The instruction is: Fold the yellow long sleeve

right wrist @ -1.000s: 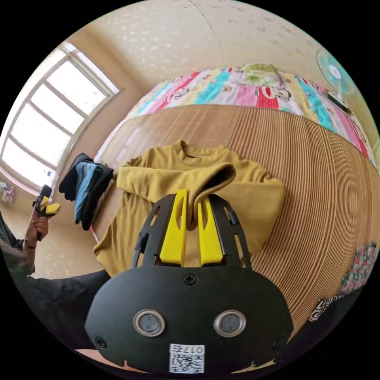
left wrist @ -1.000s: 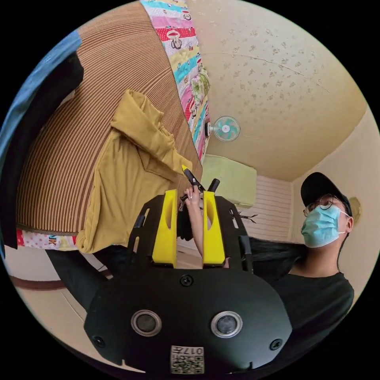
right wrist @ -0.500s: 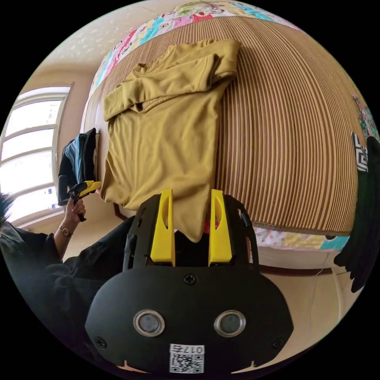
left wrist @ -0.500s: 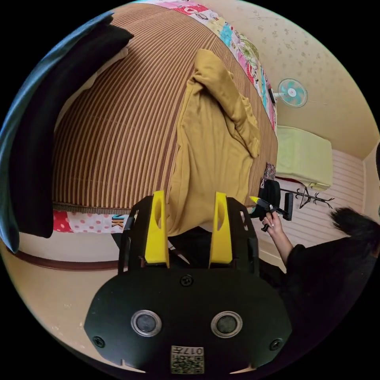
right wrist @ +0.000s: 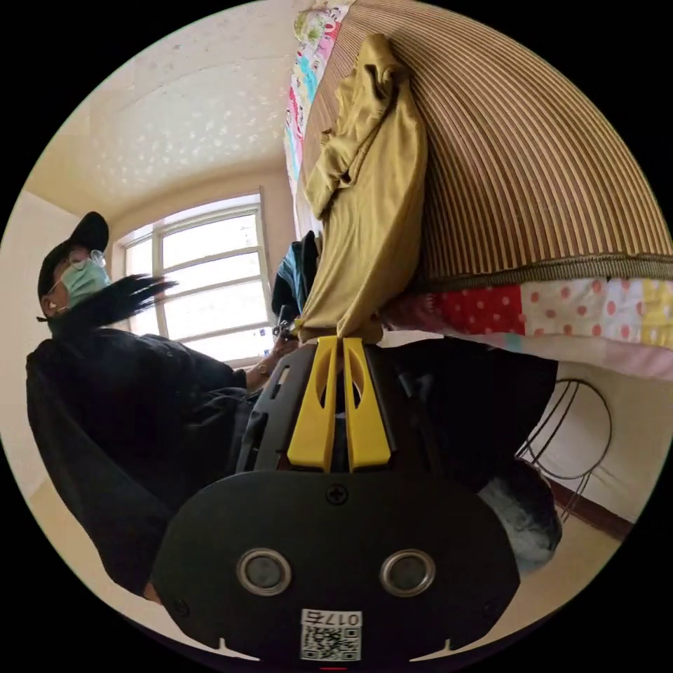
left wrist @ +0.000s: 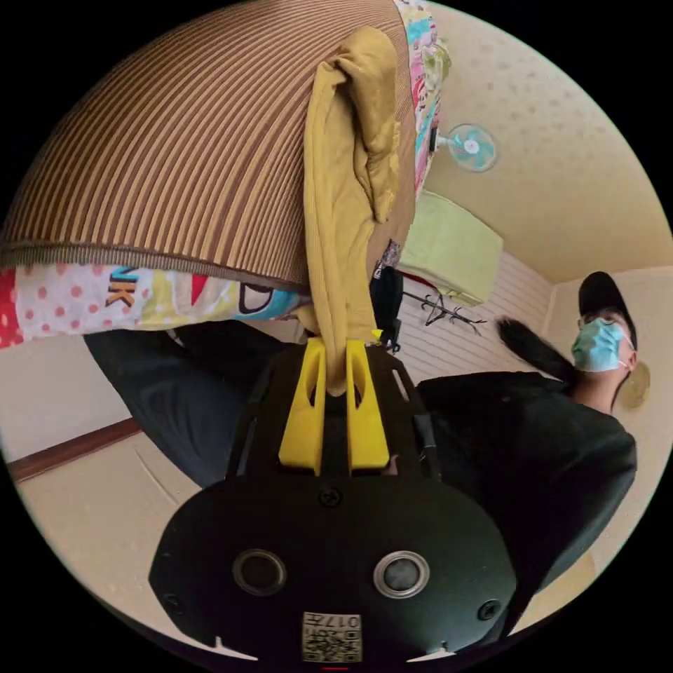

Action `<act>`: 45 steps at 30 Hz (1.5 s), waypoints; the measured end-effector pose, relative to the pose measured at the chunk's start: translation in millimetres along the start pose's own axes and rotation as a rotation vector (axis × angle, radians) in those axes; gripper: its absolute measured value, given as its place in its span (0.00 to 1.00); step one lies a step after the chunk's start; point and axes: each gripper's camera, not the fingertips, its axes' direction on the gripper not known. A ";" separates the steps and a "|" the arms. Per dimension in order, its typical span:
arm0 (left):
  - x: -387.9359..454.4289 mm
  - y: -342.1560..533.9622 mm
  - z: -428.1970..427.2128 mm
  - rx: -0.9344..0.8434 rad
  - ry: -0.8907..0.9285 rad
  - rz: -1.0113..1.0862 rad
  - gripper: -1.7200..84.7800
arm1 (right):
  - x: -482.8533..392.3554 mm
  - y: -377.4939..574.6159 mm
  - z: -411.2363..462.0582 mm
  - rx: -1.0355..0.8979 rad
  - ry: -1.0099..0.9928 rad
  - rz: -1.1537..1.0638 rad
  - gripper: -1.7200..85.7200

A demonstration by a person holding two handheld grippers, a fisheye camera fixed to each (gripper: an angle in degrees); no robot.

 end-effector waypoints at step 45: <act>184.3 -255.3 331.7 0.122 -0.250 0.754 0.17 | -108.4 -154.1 20.3 0.246 0.513 0.172 0.11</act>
